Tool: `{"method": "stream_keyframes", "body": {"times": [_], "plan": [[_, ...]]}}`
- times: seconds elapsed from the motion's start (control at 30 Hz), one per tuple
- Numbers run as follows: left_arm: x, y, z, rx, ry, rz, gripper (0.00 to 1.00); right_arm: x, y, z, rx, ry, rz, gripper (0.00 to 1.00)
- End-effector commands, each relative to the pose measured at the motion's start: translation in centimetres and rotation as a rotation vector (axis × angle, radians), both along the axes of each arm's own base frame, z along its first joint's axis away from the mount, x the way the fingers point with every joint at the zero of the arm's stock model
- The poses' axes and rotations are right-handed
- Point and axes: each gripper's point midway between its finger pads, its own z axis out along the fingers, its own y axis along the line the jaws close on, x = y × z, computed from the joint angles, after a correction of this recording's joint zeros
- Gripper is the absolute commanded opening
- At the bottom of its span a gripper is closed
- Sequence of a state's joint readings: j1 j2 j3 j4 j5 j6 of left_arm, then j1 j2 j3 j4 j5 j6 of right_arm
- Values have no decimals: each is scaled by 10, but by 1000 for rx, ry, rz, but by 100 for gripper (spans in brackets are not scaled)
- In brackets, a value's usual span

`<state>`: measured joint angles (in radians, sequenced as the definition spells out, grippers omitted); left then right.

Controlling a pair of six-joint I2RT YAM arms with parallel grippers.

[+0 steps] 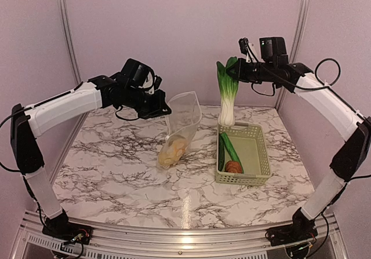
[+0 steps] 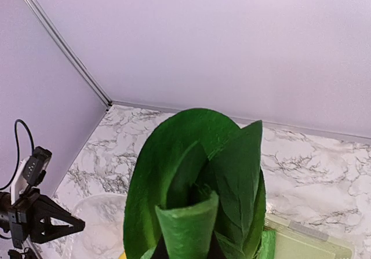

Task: Place the food in the zip-top bag and seal the zipper
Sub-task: Place the fake vegetable in the zipper food storage bag.

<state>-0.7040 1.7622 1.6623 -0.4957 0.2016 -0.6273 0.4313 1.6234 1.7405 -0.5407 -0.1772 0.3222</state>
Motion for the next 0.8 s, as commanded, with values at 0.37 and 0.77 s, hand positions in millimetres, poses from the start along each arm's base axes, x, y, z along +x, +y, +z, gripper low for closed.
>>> {"method": "stream_keyframes", "body": {"times": [0.37,0.77], "plan": [[21,-10,24,-98,6,24,0,-48,86,129,239,-524,150,0],[37,-4,25,-231,88,73,0,-53,120,55,199,-497,44,0]]}}
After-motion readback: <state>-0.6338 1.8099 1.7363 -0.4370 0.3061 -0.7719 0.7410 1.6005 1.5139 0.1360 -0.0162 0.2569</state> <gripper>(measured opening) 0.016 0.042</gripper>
